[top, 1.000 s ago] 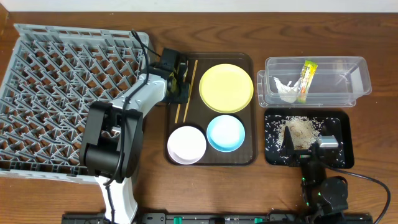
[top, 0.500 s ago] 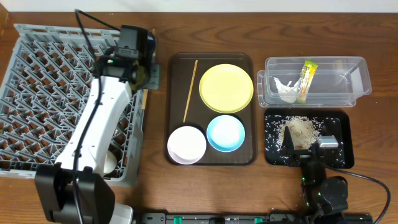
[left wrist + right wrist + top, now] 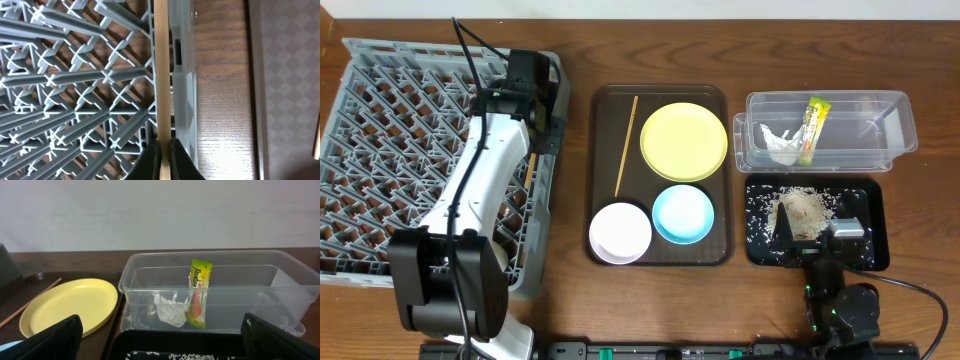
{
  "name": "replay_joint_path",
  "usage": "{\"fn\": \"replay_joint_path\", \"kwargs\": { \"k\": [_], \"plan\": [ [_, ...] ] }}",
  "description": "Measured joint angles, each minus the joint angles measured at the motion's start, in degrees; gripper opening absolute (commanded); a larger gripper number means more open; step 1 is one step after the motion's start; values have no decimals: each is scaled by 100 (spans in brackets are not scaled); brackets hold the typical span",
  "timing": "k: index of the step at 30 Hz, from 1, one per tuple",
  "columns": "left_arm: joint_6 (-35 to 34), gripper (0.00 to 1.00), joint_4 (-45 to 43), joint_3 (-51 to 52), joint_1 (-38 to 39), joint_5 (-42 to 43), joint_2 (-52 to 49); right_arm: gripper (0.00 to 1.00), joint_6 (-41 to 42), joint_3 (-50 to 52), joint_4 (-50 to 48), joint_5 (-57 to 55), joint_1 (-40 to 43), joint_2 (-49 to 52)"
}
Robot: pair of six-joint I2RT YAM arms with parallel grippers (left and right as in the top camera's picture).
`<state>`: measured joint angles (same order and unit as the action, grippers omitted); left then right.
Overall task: Sort waste into correct bins and load items into the dishwasher
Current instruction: 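Lift the chopstick into the dish rack and reach back for the other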
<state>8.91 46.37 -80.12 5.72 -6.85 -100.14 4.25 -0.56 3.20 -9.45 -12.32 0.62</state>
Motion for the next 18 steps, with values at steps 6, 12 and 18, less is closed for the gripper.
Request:
{"fn": "replay_joint_path", "kwargs": {
  "k": [6, 12, 18],
  "plan": [
    [-151, 53, 212, 0, 0, -35, 0, 99, 0, 0, 0, -2, 0, 0],
    [-372, 46, 236, -2, 26, 960, 109, 99, 0, 0, 2, -2, 0, 0],
    [-463, 46, -188, -13, 654, 1860, 223, 99, 0, 0, 0, -2, 0, 0]
  ]
}}
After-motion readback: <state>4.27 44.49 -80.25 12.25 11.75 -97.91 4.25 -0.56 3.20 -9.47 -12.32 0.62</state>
